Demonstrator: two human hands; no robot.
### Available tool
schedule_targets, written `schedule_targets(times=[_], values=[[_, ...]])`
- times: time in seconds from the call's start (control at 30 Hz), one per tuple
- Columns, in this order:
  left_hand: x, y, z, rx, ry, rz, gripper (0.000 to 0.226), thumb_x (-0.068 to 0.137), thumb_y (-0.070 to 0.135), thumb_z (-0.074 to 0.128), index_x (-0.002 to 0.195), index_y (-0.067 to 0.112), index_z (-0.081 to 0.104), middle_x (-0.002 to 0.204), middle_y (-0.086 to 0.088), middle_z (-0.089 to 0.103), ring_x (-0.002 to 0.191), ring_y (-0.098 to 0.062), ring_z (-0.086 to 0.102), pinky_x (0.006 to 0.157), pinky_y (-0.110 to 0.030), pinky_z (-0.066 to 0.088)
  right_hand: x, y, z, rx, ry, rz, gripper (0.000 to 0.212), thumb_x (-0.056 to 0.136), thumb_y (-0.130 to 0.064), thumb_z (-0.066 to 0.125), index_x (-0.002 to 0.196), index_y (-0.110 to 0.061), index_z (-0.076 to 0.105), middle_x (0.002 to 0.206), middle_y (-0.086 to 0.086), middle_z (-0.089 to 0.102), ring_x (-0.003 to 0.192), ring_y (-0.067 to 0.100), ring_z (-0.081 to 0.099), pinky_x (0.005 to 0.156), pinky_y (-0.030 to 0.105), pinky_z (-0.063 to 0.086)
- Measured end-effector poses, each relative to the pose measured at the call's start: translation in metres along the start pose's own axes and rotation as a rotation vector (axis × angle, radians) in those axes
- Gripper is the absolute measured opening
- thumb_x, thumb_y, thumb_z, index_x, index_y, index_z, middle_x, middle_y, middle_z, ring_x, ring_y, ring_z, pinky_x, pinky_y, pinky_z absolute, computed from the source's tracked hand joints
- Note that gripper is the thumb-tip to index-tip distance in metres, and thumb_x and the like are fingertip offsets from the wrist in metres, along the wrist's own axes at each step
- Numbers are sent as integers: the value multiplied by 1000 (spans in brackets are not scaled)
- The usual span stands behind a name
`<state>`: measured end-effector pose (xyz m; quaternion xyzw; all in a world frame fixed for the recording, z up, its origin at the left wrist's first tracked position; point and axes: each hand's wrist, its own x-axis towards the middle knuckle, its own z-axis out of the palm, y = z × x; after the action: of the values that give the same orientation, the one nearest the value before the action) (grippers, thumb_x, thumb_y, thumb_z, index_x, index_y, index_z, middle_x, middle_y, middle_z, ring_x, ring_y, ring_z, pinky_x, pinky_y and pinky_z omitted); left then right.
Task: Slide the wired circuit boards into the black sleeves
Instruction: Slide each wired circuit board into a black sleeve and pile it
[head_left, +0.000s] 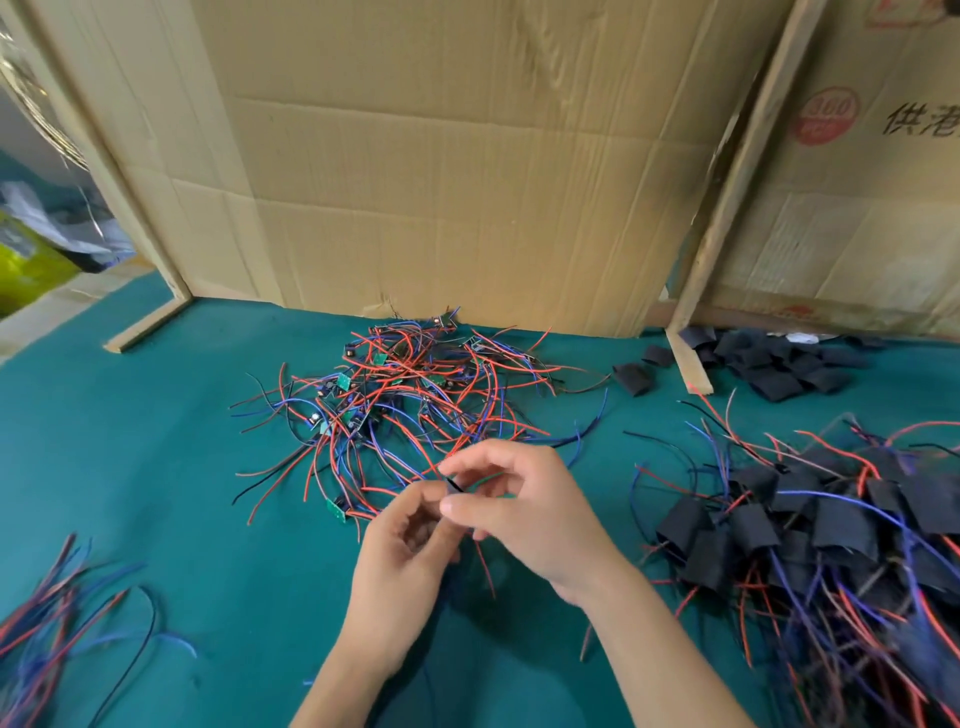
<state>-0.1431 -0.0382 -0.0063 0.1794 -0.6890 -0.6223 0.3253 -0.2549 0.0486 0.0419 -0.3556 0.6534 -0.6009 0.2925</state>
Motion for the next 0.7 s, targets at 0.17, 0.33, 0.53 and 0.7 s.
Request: schedule_targets(times=[0.17, 0.33, 0.53, 0.7], values=[[1, 7, 2, -147, 41, -122, 8, 95, 7, 62, 91, 11, 69, 75, -1, 66, 62, -10, 49, 55, -18, 40, -3, -7, -22, -57, -182, -43, 35, 75, 4, 82, 99, -21, 80, 96, 2, 77, 77, 12, 60, 80, 33, 57], [5, 29, 16, -149, 67, -133, 17, 99, 9, 57, 88, 13, 68, 78, -3, 71, 56, -9, 51, 48, -15, 39, -5, -14, -33, -71, -198, -96, 39, 67, -2, 89, 100, -21, 82, 101, 5, 78, 80, 11, 63, 83, 40, 58], [11, 46, 40, -202, 153, -160, 14, 99, 7, 56, 89, 5, 65, 73, -8, 65, 59, -13, 56, 48, -19, 41, -2, -14, -48, 66, -78, -186, 19, 80, -4, 82, 96, -14, 80, 94, 14, 76, 75, 17, 67, 75, 34, 58], [1, 46, 54, -304, 140, -241, 14, 99, 3, 55, 85, 5, 59, 77, -13, 67, 65, -20, 66, 47, -21, 46, 0, -12, -81, 247, 280, -90, 16, 89, -12, 76, 104, -17, 77, 97, 8, 80, 75, 11, 67, 60, 22, 53]])
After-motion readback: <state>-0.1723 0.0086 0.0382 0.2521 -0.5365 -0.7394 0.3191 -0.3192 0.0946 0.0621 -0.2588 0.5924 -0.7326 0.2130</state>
